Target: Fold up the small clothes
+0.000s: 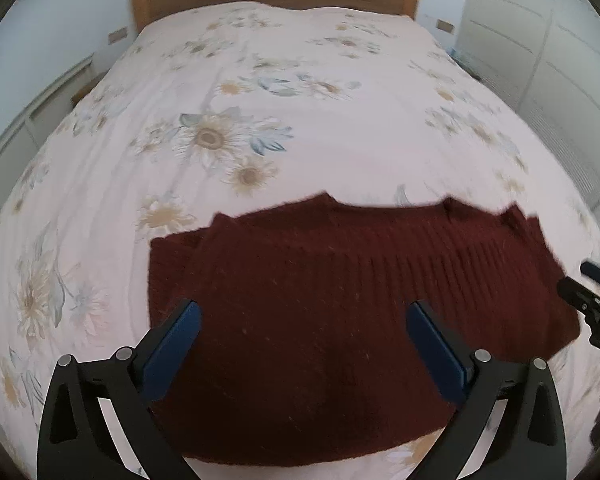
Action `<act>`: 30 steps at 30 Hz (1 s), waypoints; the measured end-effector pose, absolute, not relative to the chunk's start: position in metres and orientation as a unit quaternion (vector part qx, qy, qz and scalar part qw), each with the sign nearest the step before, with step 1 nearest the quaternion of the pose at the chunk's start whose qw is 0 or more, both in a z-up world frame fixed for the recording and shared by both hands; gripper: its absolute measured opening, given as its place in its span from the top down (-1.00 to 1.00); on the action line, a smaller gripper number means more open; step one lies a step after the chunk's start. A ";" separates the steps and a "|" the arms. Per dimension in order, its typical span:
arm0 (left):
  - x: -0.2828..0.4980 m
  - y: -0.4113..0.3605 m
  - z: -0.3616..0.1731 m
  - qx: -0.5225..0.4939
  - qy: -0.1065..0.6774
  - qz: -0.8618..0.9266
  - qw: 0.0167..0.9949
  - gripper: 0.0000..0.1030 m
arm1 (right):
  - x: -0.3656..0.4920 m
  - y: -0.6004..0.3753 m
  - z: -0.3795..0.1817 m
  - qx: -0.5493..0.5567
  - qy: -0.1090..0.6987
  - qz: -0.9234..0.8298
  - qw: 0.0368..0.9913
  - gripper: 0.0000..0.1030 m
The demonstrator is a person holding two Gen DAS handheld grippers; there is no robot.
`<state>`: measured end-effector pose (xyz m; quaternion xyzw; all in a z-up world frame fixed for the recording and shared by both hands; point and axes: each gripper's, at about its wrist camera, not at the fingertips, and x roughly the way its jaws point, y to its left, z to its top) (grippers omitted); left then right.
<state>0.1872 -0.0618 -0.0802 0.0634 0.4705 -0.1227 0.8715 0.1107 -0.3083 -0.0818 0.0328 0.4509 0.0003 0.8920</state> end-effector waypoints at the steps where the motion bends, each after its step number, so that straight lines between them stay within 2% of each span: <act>1: 0.183 -0.067 -0.088 0.076 0.472 -0.125 0.870 -0.97 | 0.108 -0.301 -0.088 0.026 0.453 0.005 0.891 -0.73; 11: 0.165 -0.078 -0.161 0.124 0.515 -0.126 0.838 -0.98 | 0.096 -0.276 -0.147 -0.007 0.484 0.009 0.875 -0.73; 12: 0.165 -0.072 -0.163 0.116 0.515 -0.125 0.840 -0.98 | 0.096 -0.280 -0.149 -0.004 0.482 0.009 0.876 -0.73; 15: 0.167 -0.056 -0.163 0.102 0.511 -0.117 0.845 -0.98 | 0.096 -0.296 -0.150 -0.005 0.483 -0.007 0.876 -0.99; 21: 0.170 -0.028 -0.168 0.079 0.514 -0.107 0.848 -0.99 | 0.092 -0.331 -0.152 0.020 0.489 -0.026 0.872 -0.99; 30: 0.165 -0.026 -0.173 0.056 0.507 -0.110 0.853 -0.99 | 0.092 -0.338 -0.162 0.015 0.491 -0.027 0.870 -1.00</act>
